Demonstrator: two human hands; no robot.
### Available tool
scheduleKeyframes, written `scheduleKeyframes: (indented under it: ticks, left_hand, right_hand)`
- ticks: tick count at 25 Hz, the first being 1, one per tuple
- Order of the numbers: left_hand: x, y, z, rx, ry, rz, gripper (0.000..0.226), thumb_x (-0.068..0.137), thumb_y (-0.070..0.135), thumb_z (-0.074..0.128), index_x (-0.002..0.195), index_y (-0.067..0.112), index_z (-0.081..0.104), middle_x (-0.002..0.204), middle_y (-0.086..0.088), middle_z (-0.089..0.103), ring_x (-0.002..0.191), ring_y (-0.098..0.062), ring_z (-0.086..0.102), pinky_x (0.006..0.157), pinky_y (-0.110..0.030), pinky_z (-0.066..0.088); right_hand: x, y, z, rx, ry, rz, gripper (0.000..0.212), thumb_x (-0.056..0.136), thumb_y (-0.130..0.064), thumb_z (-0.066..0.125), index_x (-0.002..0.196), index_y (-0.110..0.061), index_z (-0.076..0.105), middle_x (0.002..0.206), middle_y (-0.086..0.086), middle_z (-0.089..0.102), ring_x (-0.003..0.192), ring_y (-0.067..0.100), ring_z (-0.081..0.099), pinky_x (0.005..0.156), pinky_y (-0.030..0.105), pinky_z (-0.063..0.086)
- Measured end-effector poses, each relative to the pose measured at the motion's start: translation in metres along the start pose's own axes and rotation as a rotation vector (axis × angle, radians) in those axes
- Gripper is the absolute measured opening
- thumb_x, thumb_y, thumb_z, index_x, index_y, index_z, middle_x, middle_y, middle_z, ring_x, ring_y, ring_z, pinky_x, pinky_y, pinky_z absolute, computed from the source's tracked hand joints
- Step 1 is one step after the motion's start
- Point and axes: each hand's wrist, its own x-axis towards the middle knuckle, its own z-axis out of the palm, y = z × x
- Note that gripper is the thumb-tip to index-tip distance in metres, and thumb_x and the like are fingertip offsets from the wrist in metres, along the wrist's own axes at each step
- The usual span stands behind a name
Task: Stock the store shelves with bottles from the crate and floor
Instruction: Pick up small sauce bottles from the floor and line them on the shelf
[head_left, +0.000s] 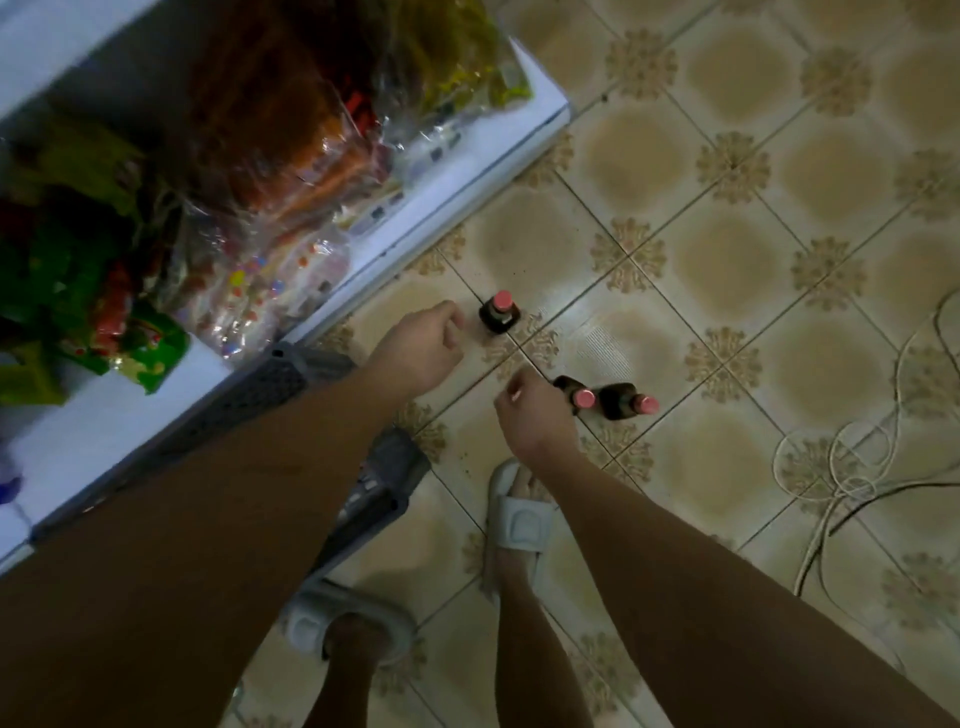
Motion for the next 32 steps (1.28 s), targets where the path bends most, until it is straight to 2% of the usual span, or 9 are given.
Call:
scheduleKeyframes:
  ticks: [4,7,13,15,17,19,25,29,32]
  left_hand:
    - [0.055,-0.006,0.052,-0.053,0.114,-0.15,0.04,0.089,0.023,0.067,0.124,0.017,0.049,0.11,-0.003,0.061,0.088,-0.023,0.057,0.07,-0.032,0.041]
    - [0.101,-0.01,0.088,-0.112,0.198,-0.146,0.06,0.085,0.023,0.073,0.136,0.015,0.043,0.132,-0.008,0.055,0.113,-0.028,0.055,0.083,-0.033,0.043]
    - [0.16,-0.025,0.131,-0.228,0.149,-0.079,0.076,0.083,0.015,0.075,0.146,0.02,0.034,0.147,-0.007,0.047,0.122,-0.029,0.055,0.102,-0.035,0.043]
    - [0.173,-0.027,0.138,-0.285,0.196,-0.063,0.061,0.085,0.015,0.072,0.139,0.02,0.044,0.139,-0.007,0.053,0.118,-0.024,0.055,0.09,-0.018,0.044]
    - [0.182,-0.028,0.142,-0.348,0.249,-0.07,0.039,0.088,0.013,0.068,0.124,0.017,0.055,0.126,-0.008,0.059,0.1,-0.017,0.057,0.063,-0.001,0.042]
    - [0.185,-0.03,0.142,-0.345,0.264,-0.056,0.027,0.089,0.011,0.067,0.114,0.014,0.058,0.114,-0.005,0.06,0.091,-0.014,0.054,0.052,-0.004,0.041]
    - [0.148,-0.035,0.116,-0.372,0.265,-0.027,0.022,0.089,0.02,0.068,0.107,0.016,0.056,0.099,0.001,0.061,0.081,-0.01,0.054,0.067,-0.017,0.039]
    - [0.092,-0.023,0.073,-0.589,0.248,-0.079,0.035,0.085,0.017,0.073,0.107,0.02,0.045,0.105,-0.003,0.064,0.095,-0.02,0.062,0.083,-0.027,0.051]
    - [0.044,-0.008,0.029,-0.78,0.303,-0.121,0.032,0.085,0.01,0.072,0.103,0.012,0.045,0.097,-0.004,0.065,0.095,-0.02,0.061,0.088,-0.029,0.052]
  right_hand:
    - [0.037,0.085,0.002,0.041,0.062,0.297,0.057,0.094,-0.027,0.059,0.138,-0.008,0.03,0.119,0.02,0.06,0.101,0.039,0.063,0.076,0.042,0.052]
    - [0.065,0.127,0.019,0.12,0.138,0.35,0.082,0.089,-0.029,0.068,0.148,-0.012,0.014,0.132,0.02,0.056,0.11,0.041,0.061,0.085,0.049,0.053]
    - [0.104,0.158,0.06,0.356,0.341,0.256,0.05,0.089,-0.022,0.067,0.134,-0.021,0.046,0.127,0.009,0.062,0.111,0.03,0.061,0.088,0.038,0.05]
    - [0.111,0.166,0.065,0.459,0.405,0.266,0.042,0.089,-0.021,0.068,0.128,-0.022,0.056,0.121,0.004,0.065,0.111,0.025,0.062,0.094,0.038,0.05]
    - [0.113,0.173,0.066,0.509,0.419,0.251,0.037,0.087,-0.019,0.069,0.123,-0.023,0.061,0.113,-0.003,0.066,0.107,0.021,0.063,0.094,0.046,0.052]
    - [0.112,0.176,0.064,0.51,0.403,0.225,0.035,0.087,-0.019,0.07,0.121,-0.023,0.063,0.107,-0.007,0.065,0.103,0.019,0.064,0.09,0.048,0.054]
    - [0.11,0.157,0.035,0.509,0.367,0.18,0.027,0.086,-0.024,0.071,0.112,-0.02,0.065,0.097,-0.001,0.068,0.092,0.022,0.067,0.081,0.051,0.057]
    - [0.083,0.114,-0.004,0.475,0.335,0.071,0.026,0.085,-0.02,0.073,0.11,-0.016,0.066,0.093,0.001,0.07,0.086,0.022,0.067,0.081,0.047,0.056]
    - [0.054,0.069,-0.04,0.436,0.238,-0.043,0.032,0.083,-0.018,0.075,0.115,-0.015,0.068,0.098,-0.005,0.069,0.093,0.014,0.063,0.083,0.023,0.052]
